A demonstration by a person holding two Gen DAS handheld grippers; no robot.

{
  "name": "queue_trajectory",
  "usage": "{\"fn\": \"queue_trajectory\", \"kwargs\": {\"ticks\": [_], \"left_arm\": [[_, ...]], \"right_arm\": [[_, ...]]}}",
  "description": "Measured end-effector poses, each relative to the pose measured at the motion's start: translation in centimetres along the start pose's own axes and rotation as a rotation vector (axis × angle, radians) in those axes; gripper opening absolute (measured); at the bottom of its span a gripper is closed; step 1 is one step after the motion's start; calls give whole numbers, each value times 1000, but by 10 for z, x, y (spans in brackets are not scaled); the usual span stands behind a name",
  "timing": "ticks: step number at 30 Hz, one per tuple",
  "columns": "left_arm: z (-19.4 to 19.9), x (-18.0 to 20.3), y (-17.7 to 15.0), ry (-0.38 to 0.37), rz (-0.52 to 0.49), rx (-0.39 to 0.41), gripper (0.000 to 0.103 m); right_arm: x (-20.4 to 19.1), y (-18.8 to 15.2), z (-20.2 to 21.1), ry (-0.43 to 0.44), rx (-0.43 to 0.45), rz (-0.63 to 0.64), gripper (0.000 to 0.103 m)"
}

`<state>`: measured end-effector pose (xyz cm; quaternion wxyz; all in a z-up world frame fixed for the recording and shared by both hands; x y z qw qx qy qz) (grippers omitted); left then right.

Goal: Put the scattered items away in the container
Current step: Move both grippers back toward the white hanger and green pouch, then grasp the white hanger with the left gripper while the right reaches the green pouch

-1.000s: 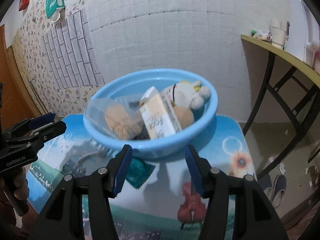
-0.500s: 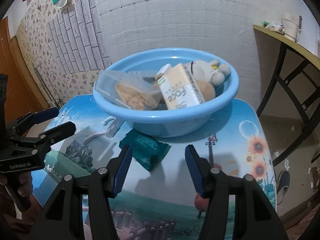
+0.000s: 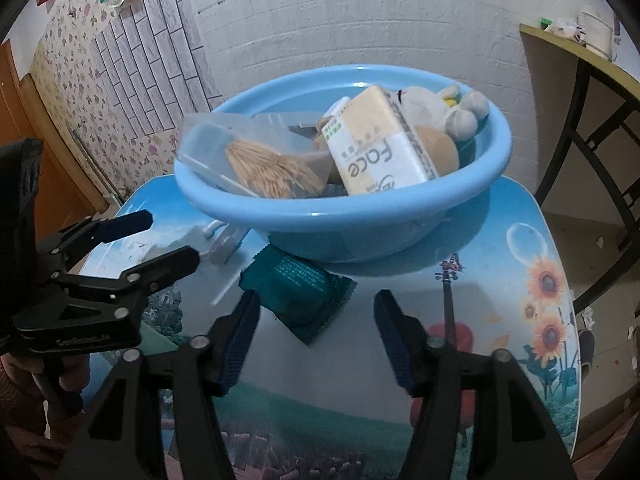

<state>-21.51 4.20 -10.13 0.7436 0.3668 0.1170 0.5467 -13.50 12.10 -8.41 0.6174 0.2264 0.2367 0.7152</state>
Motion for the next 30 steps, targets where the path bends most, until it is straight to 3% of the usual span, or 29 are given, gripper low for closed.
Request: {"fn": "queue_trajectory", "kwargs": {"ticks": [4,13,16,30], "left_arm": [[-13,-1,0,-1,-12,-30,65],[-29,-6,-2,-11,-2,-62,62],[-32,-10,-2,-3,3,-70,49],[-31,-7,-4,-36,0,-69,46]], "right_arm": [[-6,0,-7,10,-10,22,63],[-17,0,-21,20,-39,46,63],[-21,1,-25,22,-47,60,63],[-36,2,-41,18,-65,91,64]]}}
Point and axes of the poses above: each gripper's, at about its wrist camera, not at the fingertips, and z roughly against the way its jaws point, x to its right, y to its top, the point moved 10 cm from there along -z, roughly the way its jaws point, and after that the axes turned 15 degrees about -y, right-handed, at the moved point
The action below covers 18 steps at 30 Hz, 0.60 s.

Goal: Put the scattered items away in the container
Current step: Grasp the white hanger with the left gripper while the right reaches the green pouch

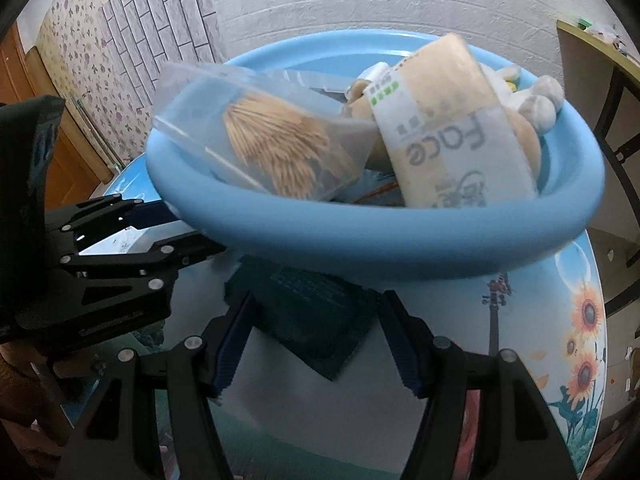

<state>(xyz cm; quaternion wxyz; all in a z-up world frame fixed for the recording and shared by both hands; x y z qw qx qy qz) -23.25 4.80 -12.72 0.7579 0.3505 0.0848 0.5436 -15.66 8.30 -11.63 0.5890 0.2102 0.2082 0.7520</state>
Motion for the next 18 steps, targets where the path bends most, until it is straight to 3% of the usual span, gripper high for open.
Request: {"fn": "queue_trajectory", "kwargs": {"ticks": [5,11,18], "left_arm": [[3,6,-4,-17,-8,0,46],[10,17,-14,-30,-28,-5,46],[23,18,-25,-42,-33,-12,46]], "right_arm": [[-9,3,-6,2,7,19,69],[-27,-2,2,40,20,89,68],[-35,-10,10,76,10,100,43]]}}
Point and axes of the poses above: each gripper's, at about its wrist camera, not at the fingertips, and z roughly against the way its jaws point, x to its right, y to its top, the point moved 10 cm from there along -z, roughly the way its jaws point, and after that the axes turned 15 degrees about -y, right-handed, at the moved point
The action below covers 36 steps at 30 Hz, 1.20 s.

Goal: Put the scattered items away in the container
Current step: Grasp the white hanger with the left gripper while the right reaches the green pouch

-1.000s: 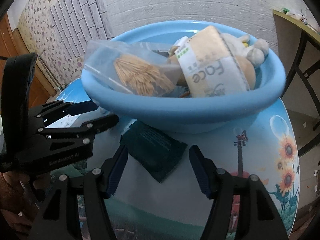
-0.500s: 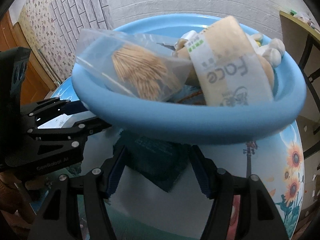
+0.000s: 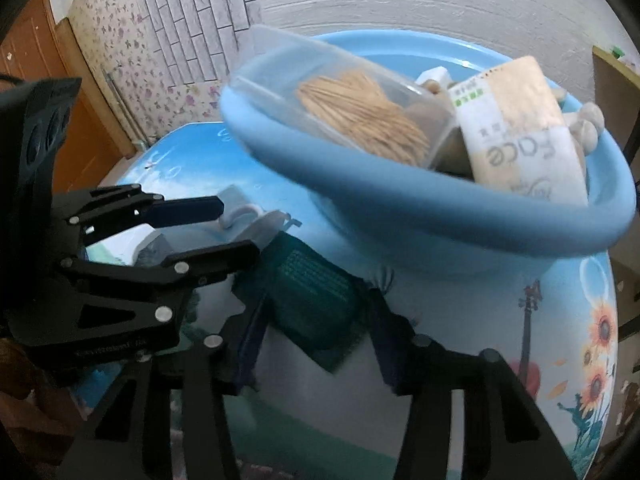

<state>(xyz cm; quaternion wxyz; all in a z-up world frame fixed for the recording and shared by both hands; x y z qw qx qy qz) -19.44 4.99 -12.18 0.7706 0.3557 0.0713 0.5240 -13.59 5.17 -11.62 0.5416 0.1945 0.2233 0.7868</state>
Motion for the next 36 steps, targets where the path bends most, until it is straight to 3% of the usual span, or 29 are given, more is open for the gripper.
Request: {"fn": "queue_trajectory", "kwargs": {"ticks": [7,16,22,24,26,27,32,34,36], "left_arm": [[12,6,-17,13,-6,-5,44],[31,7,-49,39,15,-8,41],[44,3,-62,44,35,-9,39],[47,2,-66,46,45,-7,39],[51,0,-68,39,61,-4,39],[53,-1,-68,33,67,0,39],[58,-6,-65,21,97,25,44],[58,-10,-62,29,106,34,60],[59,-13,-60,37,111,43,66]], "right_arm": [[9,-11,6,12,-11,-18,29],[-13,-40,30,61,-26,49,29],[-11,-49,36,27,-28,48,30],[-8,-47,35,8,-28,31,35],[1,-43,37,-7,-8,-2,56],[2,-40,39,-10,6,-14,59],[2,-29,33,-53,23,-1,62],[1,-27,29,-54,15,7,62],[-3,-25,26,-49,8,14,62]]}}
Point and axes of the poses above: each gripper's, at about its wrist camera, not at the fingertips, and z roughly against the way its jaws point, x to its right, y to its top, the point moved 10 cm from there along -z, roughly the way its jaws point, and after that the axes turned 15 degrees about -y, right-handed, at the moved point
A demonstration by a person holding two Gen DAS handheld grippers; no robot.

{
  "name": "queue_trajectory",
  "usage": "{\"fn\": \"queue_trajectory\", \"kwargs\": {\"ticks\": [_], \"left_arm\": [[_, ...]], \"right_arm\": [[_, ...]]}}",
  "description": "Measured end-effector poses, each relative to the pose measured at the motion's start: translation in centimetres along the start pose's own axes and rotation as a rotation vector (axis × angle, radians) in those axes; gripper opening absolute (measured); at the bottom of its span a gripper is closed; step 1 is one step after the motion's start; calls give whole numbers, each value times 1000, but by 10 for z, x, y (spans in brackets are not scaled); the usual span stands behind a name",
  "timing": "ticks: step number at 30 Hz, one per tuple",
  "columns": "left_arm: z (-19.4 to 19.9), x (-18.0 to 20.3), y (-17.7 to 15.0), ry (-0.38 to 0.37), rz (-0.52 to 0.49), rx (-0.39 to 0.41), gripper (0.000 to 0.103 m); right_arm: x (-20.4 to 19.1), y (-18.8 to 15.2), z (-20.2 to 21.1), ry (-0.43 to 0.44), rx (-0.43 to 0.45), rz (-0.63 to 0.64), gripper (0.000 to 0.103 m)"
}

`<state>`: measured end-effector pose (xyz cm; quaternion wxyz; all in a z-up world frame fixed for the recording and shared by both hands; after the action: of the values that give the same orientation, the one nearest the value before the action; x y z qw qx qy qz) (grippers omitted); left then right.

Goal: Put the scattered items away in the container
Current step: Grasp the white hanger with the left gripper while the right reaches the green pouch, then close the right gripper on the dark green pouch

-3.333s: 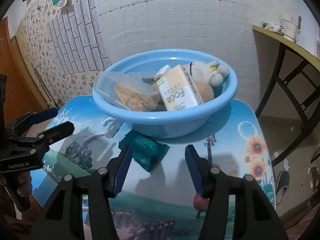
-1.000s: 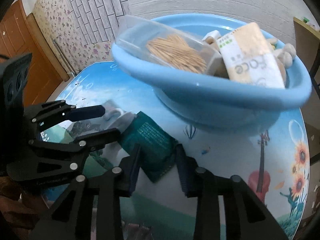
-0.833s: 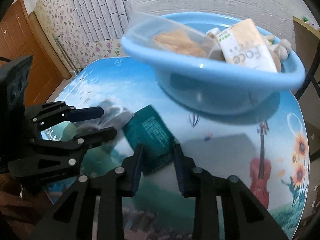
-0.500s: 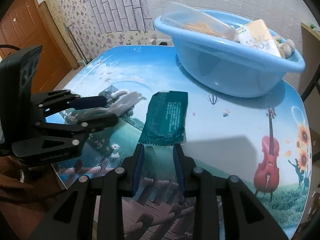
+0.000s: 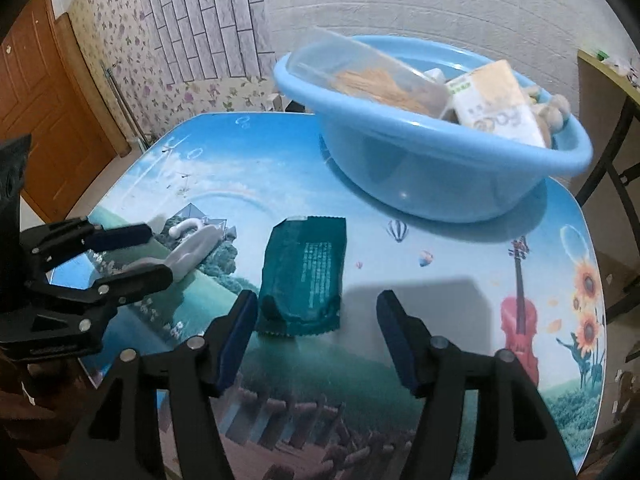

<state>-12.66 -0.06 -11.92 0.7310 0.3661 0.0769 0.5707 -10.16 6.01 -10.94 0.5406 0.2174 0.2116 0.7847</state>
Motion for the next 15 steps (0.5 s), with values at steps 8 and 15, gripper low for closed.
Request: {"fn": "queue_trajectory", "kwargs": {"ticks": [8,15], "left_arm": [[-14,-5,7,2,-10,-23,77],[-25,-4,9,16,-46,-48,78]], "right_arm": [[-9,5,-13,-12,-12,17,62],[-11,8,-16,-30,-4,49,62]]}}
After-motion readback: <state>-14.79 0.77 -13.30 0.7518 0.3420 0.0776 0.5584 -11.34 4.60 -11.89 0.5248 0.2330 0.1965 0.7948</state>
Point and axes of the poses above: each gripper's, at about its wrist camera, not at the fingertips, and z roughly against the way its jaws point, x to its right, y to its top, the point moved 10 cm from there along -z, roughly the way its jaws point, and after that the axes turned 15 degrees about -y, right-handed, at the moved point
